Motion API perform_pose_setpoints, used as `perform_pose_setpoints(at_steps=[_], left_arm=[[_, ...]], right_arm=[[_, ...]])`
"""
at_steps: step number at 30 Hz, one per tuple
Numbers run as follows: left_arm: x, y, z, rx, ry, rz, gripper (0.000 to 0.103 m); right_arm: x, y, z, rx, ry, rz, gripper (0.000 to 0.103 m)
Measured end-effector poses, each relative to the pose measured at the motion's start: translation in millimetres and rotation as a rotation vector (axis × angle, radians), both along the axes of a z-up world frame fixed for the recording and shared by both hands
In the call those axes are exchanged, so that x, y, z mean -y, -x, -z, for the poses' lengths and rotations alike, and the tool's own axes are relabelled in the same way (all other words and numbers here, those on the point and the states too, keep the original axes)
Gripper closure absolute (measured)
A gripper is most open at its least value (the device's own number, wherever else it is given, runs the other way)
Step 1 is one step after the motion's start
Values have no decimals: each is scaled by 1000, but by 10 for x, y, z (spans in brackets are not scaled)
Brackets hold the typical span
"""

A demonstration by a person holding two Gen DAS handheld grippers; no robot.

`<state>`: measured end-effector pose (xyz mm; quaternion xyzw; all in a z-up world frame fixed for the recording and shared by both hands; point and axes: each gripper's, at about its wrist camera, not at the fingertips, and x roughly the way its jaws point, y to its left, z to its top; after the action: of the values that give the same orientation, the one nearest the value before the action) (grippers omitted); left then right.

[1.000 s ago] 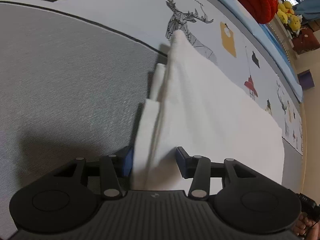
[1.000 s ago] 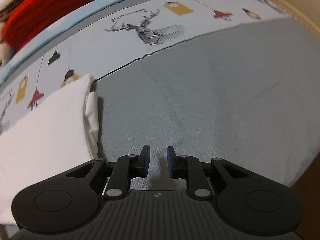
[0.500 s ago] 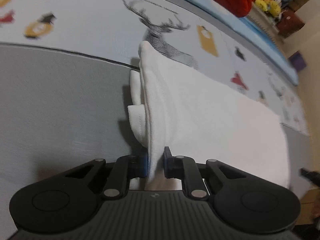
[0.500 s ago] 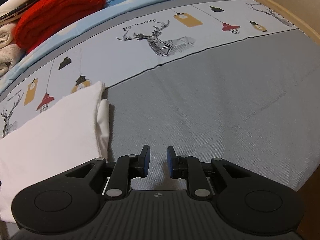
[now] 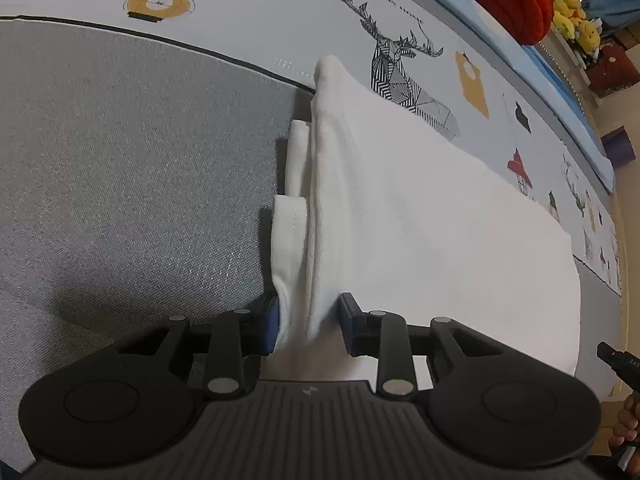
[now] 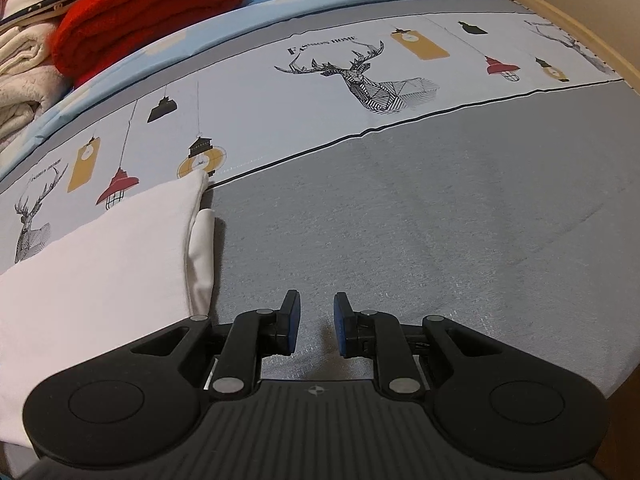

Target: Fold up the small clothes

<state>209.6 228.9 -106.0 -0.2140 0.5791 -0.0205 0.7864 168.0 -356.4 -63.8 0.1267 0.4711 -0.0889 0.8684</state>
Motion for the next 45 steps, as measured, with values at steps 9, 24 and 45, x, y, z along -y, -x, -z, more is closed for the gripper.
perform_pose_setpoints(at_steps=[9,24,45], left_arm=[[156,-35,4,33,-44,77,85],[420,49,-493,89,-361,95,88],[2925,-426,-657,233,344,283,67]], right_arm=[[-7,-33,27,-7,10,6,84],[-205,-128,-11,25,7,-56,84],[-44,-80,-132,75,-52,-35,84]])
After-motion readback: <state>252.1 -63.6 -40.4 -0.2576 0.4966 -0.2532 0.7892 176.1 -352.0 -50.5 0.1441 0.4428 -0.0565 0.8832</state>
